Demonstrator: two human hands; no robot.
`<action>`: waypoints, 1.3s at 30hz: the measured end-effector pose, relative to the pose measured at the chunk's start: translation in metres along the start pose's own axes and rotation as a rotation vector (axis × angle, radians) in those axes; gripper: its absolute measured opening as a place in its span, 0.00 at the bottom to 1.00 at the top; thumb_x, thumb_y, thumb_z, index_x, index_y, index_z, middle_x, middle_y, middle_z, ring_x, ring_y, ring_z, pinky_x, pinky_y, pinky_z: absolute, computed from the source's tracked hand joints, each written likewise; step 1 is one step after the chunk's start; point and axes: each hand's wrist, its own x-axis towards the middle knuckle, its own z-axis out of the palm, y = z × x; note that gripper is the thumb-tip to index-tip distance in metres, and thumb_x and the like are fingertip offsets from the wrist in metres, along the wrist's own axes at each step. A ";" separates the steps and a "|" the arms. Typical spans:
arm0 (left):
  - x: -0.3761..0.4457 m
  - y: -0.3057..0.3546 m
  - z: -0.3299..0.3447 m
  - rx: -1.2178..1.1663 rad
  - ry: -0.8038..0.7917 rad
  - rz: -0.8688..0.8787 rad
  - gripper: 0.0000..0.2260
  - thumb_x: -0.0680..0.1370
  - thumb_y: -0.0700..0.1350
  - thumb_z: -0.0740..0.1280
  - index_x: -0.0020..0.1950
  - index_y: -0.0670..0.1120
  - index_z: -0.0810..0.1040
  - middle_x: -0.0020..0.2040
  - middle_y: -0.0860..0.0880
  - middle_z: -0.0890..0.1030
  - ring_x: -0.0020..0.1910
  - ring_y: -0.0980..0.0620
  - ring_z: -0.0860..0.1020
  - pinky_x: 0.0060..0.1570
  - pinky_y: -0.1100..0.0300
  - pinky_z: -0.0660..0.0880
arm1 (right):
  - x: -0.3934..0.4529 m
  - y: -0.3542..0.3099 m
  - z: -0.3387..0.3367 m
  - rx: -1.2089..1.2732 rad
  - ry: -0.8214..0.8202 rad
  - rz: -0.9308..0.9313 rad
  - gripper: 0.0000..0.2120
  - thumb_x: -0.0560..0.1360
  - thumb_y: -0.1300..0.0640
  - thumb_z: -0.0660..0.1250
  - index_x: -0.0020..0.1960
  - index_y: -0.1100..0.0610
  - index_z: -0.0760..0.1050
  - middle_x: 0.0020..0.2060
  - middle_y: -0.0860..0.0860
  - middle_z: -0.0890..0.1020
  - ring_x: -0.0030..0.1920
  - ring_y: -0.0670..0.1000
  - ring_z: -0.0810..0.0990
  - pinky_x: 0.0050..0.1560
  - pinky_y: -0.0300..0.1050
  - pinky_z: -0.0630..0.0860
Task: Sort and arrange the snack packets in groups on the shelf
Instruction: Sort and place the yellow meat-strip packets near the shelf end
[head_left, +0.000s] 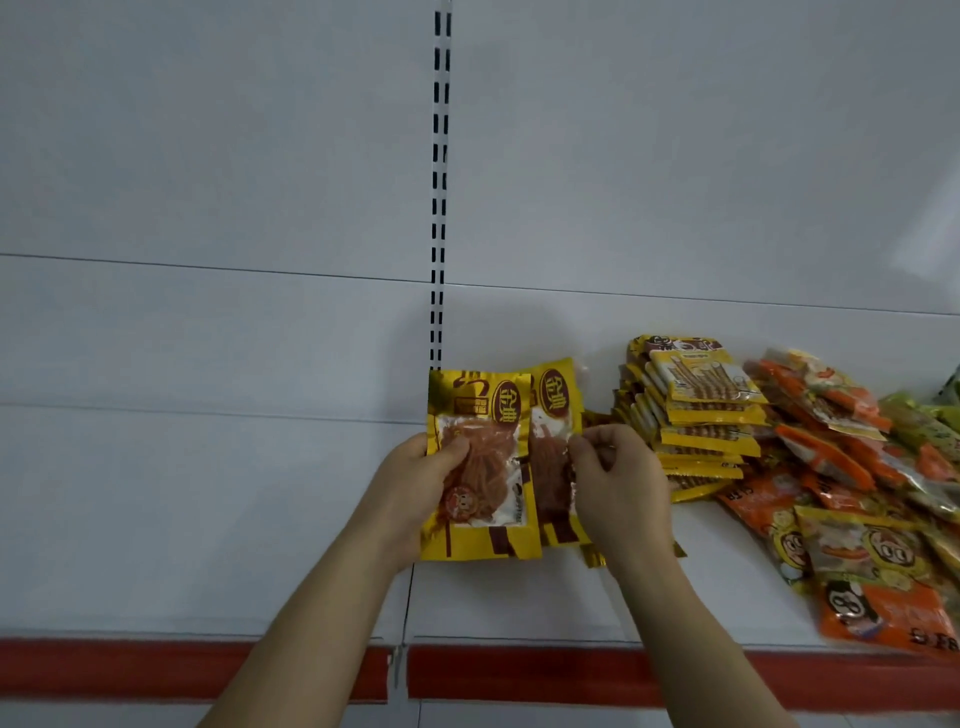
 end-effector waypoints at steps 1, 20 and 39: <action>-0.001 0.000 0.000 0.002 0.000 0.002 0.08 0.85 0.44 0.65 0.54 0.45 0.84 0.47 0.46 0.88 0.45 0.46 0.88 0.48 0.46 0.84 | -0.001 0.000 0.002 0.008 -0.005 -0.006 0.04 0.81 0.53 0.65 0.50 0.52 0.76 0.35 0.48 0.81 0.32 0.46 0.77 0.28 0.38 0.66; -0.026 0.015 -0.103 0.070 0.169 0.261 0.07 0.83 0.49 0.67 0.58 0.53 0.84 0.51 0.52 0.88 0.52 0.50 0.86 0.56 0.44 0.83 | -0.060 -0.078 0.068 -0.102 -0.425 -0.207 0.12 0.80 0.41 0.64 0.59 0.45 0.74 0.37 0.46 0.82 0.37 0.43 0.80 0.35 0.39 0.74; -0.079 0.058 -0.464 0.601 0.517 0.238 0.08 0.79 0.52 0.72 0.53 0.49 0.81 0.47 0.52 0.84 0.48 0.51 0.83 0.44 0.58 0.76 | -0.197 -0.262 0.356 -0.016 -0.701 -0.384 0.21 0.79 0.56 0.67 0.69 0.46 0.68 0.37 0.45 0.82 0.38 0.43 0.79 0.34 0.36 0.68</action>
